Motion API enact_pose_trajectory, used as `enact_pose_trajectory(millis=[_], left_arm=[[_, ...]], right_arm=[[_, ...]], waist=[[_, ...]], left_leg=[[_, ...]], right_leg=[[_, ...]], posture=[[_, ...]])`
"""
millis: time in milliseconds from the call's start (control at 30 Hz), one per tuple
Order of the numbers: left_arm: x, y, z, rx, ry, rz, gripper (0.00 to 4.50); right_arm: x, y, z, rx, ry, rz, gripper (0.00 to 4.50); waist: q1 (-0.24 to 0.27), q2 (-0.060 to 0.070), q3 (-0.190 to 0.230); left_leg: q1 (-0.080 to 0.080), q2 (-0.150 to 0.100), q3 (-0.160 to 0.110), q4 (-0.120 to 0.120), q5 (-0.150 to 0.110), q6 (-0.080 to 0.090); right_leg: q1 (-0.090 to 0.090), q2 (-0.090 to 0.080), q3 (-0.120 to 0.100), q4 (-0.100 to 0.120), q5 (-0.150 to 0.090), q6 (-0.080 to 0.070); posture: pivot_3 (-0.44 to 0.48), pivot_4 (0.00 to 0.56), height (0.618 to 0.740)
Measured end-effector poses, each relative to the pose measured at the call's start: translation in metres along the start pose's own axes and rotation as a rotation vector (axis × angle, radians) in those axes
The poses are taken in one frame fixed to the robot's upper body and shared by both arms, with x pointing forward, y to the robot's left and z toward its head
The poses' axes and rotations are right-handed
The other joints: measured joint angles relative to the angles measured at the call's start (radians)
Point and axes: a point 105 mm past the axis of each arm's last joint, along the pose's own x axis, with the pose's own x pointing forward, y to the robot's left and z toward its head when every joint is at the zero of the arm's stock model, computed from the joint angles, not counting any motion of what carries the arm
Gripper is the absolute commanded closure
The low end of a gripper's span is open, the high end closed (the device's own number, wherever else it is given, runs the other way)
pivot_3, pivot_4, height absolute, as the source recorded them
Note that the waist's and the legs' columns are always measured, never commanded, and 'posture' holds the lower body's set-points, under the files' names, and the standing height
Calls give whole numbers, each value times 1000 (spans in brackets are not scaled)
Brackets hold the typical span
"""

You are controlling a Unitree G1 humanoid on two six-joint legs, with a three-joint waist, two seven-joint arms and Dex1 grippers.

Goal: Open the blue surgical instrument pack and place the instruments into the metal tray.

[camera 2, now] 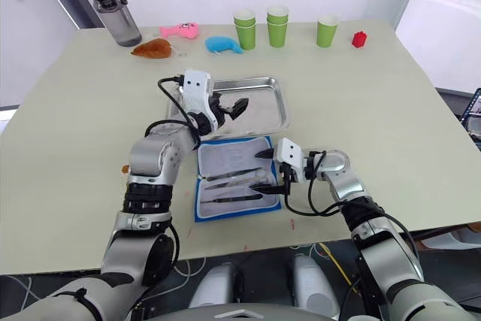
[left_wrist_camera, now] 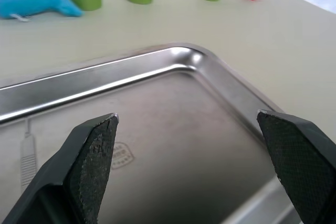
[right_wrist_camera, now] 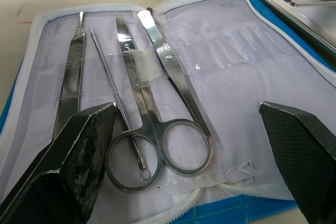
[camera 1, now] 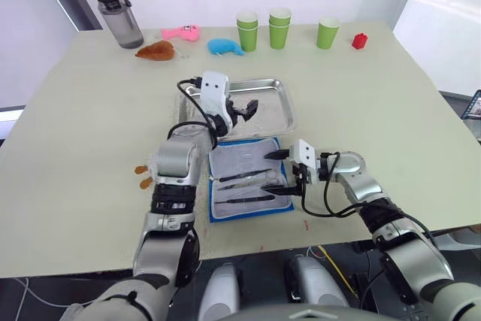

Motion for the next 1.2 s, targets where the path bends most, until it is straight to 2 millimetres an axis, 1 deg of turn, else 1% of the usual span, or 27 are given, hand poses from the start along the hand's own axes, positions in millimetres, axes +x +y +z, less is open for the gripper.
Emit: enact_pose_trajectory(millis=[100,167,233,300,367,433,533,633,700,800,833,867,900,933,1033,1067,1200], left_arm=[[-14,-4,2,53,-16,-135,36],[-24,-12,-1,81,-13,-239,36],[-46,-19,-11,127,19,-383,36],[-61,-18,-20,136,54,-459,36],[-67,-18,-22,147,67,-494,36],[-79,-17,-21,181,83,-560,36],[-99,-7,-19,241,117,-624,36],[-106,-4,-17,262,130,-648,36],[-128,11,-12,331,168,-723,36],[-137,18,-7,350,166,-740,36],[-163,34,-2,420,222,-814,36],[-164,34,-1,420,222,-813,36],[-171,40,4,443,229,-806,36],[-173,41,4,447,234,-805,36],[-188,49,5,483,302,-813,36],[-190,50,7,501,299,-819,36],[-192,45,4,516,307,-872,36]], right_arm=[[0,0,0,-1,0,2,0],[1,0,0,-1,0,4,0],[2,0,1,-3,-1,7,0],[1,0,0,-1,2,5,0],[0,-1,0,1,3,1,0],[1,-1,0,2,1,2,0],[2,0,0,-1,-1,7,0],[1,0,0,-1,0,7,0],[1,0,0,0,0,6,0],[1,0,0,0,0,7,0],[2,1,1,-3,-3,12,0],[2,1,1,-3,-3,12,0],[3,1,1,-3,-3,13,0],[3,1,1,-3,-3,13,0],[2,1,1,-3,-2,19,0],[2,1,1,-2,-1,20,0],[4,1,2,-4,-4,26,0]], waist=[[-2,0,0],[-3,0,0],[-8,1,0],[-4,1,0],[-1,1,0],[-3,1,0],[-5,1,0],[-4,0,0],[-4,1,0],[-3,1,1],[-3,1,1],[-4,1,1],[-3,1,2],[-3,0,2],[-3,-2,2],[-1,-2,2],[-3,-2,2]], left_leg=[[0,0,0,0,0,0],[0,0,0,0,0,0],[1,0,1,-2,0,0],[1,0,0,-2,0,0],[1,0,0,-2,0,1],[1,0,0,-2,0,1],[1,1,1,-3,0,1],[1,1,1,-3,0,1],[1,1,2,-3,0,1],[1,1,1,-3,0,1],[1,1,3,-3,0,1],[0,2,4,-5,0,1],[-1,2,5,-5,0,1],[-1,2,5,-5,0,1],[0,3,8,-7,0,1],[0,3,9,-8,0,1],[0,2,11,-8,0,1]], right_leg=[[0,0,0,-1,0,0],[0,0,1,-1,0,0],[0,0,2,-1,0,0],[0,0,1,-1,-1,-1],[0,0,0,-1,-1,0],[0,0,1,-1,-2,1],[-1,0,1,-1,-1,0],[-1,0,1,-1,-1,0],[-1,0,2,-1,-3,-3],[-2,0,1,-2,-4,-3],[-2,0,2,-2,-4,-2],[-5,0,3,-1,-4,-3],[-6,0,3,-1,-4,-4],[-6,0,4,-1,-4,-4],[-8,-2,6,-1,-4,-4],[-8,-2,7,-1,-4,-3],[-9,0,8,-1,-5,-3]], posture=[[0,150,734],[0,150,734],[0,150,734],[0,150,734],[0,150,734],[0,150,734],[0,150,734],[0,150,734],[0,150,734],[0,150,734],[0,150,734],[0,150,734],[0,150,734],[0,150,734],[0,150,734],[0,150,734],[0,150,734]])
